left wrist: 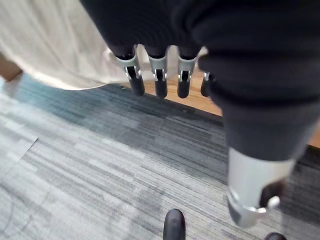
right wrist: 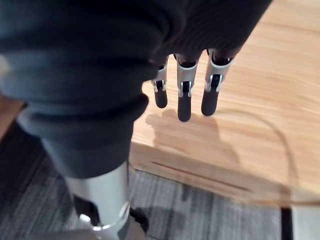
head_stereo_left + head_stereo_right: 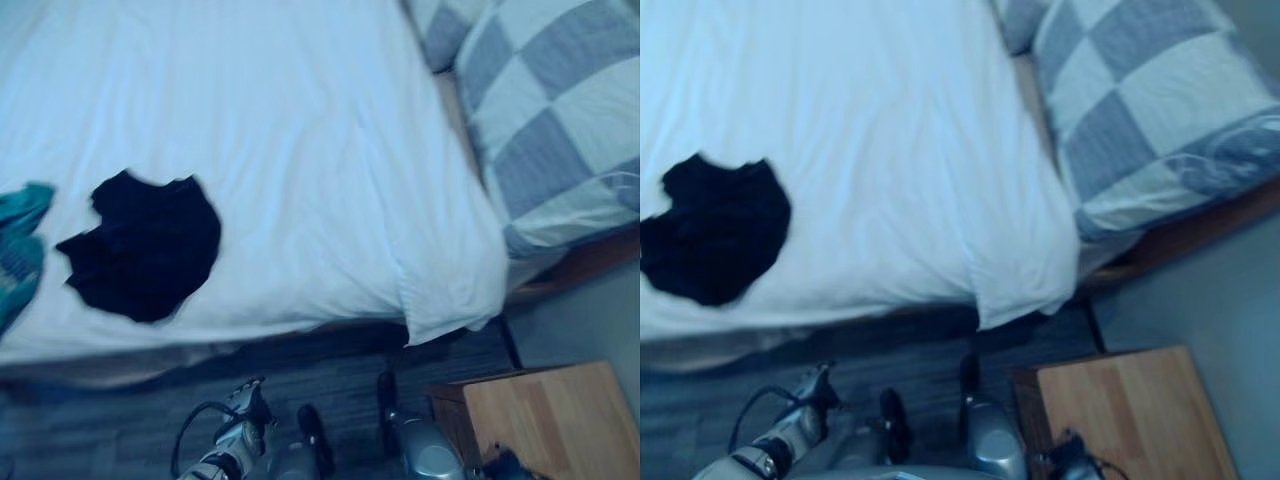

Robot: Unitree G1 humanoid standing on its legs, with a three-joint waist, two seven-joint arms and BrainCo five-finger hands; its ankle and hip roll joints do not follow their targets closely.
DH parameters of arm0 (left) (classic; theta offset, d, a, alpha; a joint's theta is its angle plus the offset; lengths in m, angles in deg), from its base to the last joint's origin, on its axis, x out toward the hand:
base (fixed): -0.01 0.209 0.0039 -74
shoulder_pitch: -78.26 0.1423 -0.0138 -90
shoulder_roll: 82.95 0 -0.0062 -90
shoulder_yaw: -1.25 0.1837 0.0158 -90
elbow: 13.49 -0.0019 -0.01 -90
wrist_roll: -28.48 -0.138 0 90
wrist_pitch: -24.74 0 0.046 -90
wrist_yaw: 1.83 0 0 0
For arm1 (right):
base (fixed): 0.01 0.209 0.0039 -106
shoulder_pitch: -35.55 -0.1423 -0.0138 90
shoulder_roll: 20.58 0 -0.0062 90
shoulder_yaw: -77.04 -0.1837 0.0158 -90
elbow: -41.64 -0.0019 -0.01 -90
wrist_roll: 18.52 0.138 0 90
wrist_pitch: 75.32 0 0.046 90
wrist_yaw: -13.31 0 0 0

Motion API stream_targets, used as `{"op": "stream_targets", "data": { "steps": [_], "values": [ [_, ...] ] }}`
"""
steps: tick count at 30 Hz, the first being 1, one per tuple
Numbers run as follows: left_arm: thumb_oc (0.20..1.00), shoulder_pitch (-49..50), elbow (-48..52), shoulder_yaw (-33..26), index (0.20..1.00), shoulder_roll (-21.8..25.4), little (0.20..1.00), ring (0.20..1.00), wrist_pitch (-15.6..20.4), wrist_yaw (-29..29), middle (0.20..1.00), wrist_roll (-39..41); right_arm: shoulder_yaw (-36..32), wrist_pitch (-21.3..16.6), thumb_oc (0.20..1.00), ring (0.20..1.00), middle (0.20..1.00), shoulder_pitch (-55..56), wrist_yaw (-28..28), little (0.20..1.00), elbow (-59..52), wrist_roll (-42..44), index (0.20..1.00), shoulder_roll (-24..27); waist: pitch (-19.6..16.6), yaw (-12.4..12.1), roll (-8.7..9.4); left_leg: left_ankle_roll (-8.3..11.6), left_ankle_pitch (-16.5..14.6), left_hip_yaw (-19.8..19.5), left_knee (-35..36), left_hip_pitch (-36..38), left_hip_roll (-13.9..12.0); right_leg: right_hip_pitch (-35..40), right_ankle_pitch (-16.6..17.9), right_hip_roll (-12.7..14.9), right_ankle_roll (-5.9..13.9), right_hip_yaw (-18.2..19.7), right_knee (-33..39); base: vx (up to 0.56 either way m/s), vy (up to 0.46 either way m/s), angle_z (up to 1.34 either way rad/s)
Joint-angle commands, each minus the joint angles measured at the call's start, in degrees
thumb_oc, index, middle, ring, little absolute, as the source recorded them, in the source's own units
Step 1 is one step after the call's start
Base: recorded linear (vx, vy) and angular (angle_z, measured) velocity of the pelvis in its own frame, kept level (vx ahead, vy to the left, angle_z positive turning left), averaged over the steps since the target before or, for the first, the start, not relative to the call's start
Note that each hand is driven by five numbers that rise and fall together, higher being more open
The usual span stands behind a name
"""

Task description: Tidy up the quilt and then pick up the clothes from the bed and put them into the laundry hamper.

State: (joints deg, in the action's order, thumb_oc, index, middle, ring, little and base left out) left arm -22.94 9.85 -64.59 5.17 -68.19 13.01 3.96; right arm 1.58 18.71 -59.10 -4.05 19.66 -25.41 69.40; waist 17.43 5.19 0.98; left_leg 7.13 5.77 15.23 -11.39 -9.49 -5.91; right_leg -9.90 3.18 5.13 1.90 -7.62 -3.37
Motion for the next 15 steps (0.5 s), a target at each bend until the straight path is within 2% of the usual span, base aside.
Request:
{"op": "stream_targets", "data": {
  "steps": [1, 3, 4, 6, 7, 8, 10, 11, 12, 13, 14, 15],
  "values": [
    [1.0, 1.7, -0.48, -3.47, 1.0, -0.22, 1.0, 1.0, 0.57, 1.96, 1.0, 8.2, 0.73, 0.18, 1.0, 1.0, 1.0, -2.01, -1.02, 1.0, -1.6, -1.42, 1.0, 1.96, -0.55, 0.29, 0.38, -0.07, -7.77, -2.32, -2.82, -0.26, -3.55, 5.57, -6.42, 5.61, 6.18, 0.97, 2.97, 0.03, 0.276, 0.69],
    [1.0, 2.83, -2.24, -5.08, 1.0, -0.73, 1.0, 1.0, 0.51, 2.34, 1.0, 9.93, 0.74, 0.19, 1.0, 1.0, 1.0, -1.78, -0.64, 1.0, -2.09, -1.56, 1.0, 1.84, -1.91, -0.15, 0.39, 0.35, -6.09, -3.84, 2.03, 1.96, -6.42, 5.67, -5.9, 7.6, 7.18, 0.6, 3.25, 0.03, 0.299, 0.4],
    [1.0, 2.84, -2.24, -5.08, 1.0, -0.73, 1.0, 1.0, 0.51, 2.34, 1.0, 9.93, 0.74, 0.19, 1.0, 1.0, 1.0, -1.78, -0.64, 1.0, -2.09, -1.56, 1.0, 1.84, -1.94, -0.15, 0.4, 0.35, -6.06, -3.84, 2.06, 1.94, -6.41, 5.64, -5.9, 7.61, 7.18, 0.59, 3.25, 0.01, 0.302, -0.01],
    [1.0, 3.54, -4.11, -6.83, 1.0, -1.36, 1.0, 1.0, 0.35, 2.87, 1.0, 12.26, 0.79, 0.24, 1.0, 1.0, 1.0, -1.12, -0.05, 1.0, -2.09, -2.09, 1.0, 1.79, -3.34, -0.3, 0.12, 1.82, -1.55, -5.68, 7.85, 2.83, -11.87, 5.84, -5.49, 10.73, 8.97, -0.58, 3.2, 0.02, 0.44, 0.23],
    [1.0, 3.79, -4.82, -7.41, 1.0, -1.42, 1.0, 1.0, 0.04, 2.75, 1.0, 12.79, 0.33, 0.33, 1.0, 1.0, 1.0, -0.65, 0.18, 1.0, -1.79, -1.94, 1.0, 1.64, -4.19, -0.32, -0.07, 2.11, -0.07, -4.78, 9.99, 3.38, -13.98, 5.91, -5.47, 11.73, 9.65, -0.99, 3.14, 0.09, 0.778, 0.56],
    [1.0, 4.23, -5.53, -7.08, 1.0, -1.31, 1.0, 1.0, -0.53, 2.56, 1.0, 11.46, -0.95, 0.34, 1.0, 1.0, 1.0, 0.47, 0.88, 1.0, -1.07, -1.66, 1.0, 1.61, -5.88, -0.23, -0.78, 3.44, 1.29, -2.23, 13.58, 5.32, -16.16, 6.65, -5.19, 14.0, 11.28, -2.69, 2.99, 0.09, 0.581, 0.46],
    [1.0, 4.36, -5.69, -6.64, 1.0, -1.17, 1.0, 1.0, -0.63, 2.35, 1.0, 10.75, -1.67, 0.42, 1.0, 1.0, 1.0, 1.11, 0.93, 1.0, -0.35, -1.48, 1.0, 1.27, -6.35, -0.34, -0.64, 3.92, 0.97, -2.15, 14.41, 5.6, -15.18, 7.62, -4.64, 15.04, 11.61, -3.29, 2.66, 0.13, 0.548, 0.45],
    [1.0, 4.09, -5.99, -6.38, 1.0, -0.23, 1.0, 1.0, -0.6, 1.44, 1.0, 9.6, -2.96, 0.84, 1.0, 1.0, 1.0, 1.89, 1.29, 1.0, 0.67, -1.29, 1.0, 0.45, -6.76, -0.26, 1.04, 3.67, -1.69, -2.97, 13.65, 5.4, -11.35, 7.67, 1.24, 19.2, 12.97, -2.98, 0.67, 0.18, 0.857, 0.76],
    [1.0, 3.82, -6.04, -6.91, 1.0, 1.11, 1.0, 1.0, -0.86, 1.31, 1.0, 9.32, -3.04, 1.28, 1.0, 1.0, 1.0, 1.89, 1.66, 1.0, 0.73, -0.63, 1.0, -1.05, -5.9, -0.56, 2.37, 1.79, -4.14, -1.83, 13.44, 6.98, -8.38, 5.95, 6.91, 21.65, 11.85, -3.77, -2.73, 0.14, 0.864, 0.82],
    [1.0, 3.79, -6.12, -7.14, 1.0, 1.78, 1.0, 1.0, -1.0, 1.19, 1.0, 9.25, -2.73, 0.92, 1.0, 1.0, 1.0, 1.86, 1.67, 1.0, 0.5, -0.44, 1.0, -1.73, -5.5, -0.88, 2.42, 1.01, -4.52, -0.94, 13.68, 7.57, -7.77, 4.98, 5.54, 21.21, 11.11, -4.55, -4.92, 0.07, 0.634, 0.37],
    [1.0, 3.81, -6.01, -7.23, 1.0, 2.53, 1.0, 1.0, -0.97, 0.88, 1.0, 9.39, -1.92, 0.56, 1.0, 1.0, 1.0, 1.93, 1.74, 1.0, 0.29, -0.47, 1.0, -2.43, -5.06, -0.79, 2.54, 0.22, -4.63, -0.11, 14.42, 8.18, -7.19, 3.86, 3.87, 18.92, 10.27, -4.52, -7.63, 0.03, 0.304, 0.13],
    [1.0, 3.79, -6.01, -7.25, 1.0, 2.56, 1.0, 1.0, -0.98, 0.88, 1.0, 9.39, -1.92, 0.55, 1.0, 1.0, 1.0, 1.9, 1.73, 1.0, 0.3, -0.47, 1.0, -2.45, -5.15, -0.8, 2.56, 0.21, -4.55, -0.09, 14.43, 8.04, -7.17, 3.69, 3.93, 18.92, 10.24, -4.48, -7.62, 0.08, 0.4, 0.01]
  ]
}}
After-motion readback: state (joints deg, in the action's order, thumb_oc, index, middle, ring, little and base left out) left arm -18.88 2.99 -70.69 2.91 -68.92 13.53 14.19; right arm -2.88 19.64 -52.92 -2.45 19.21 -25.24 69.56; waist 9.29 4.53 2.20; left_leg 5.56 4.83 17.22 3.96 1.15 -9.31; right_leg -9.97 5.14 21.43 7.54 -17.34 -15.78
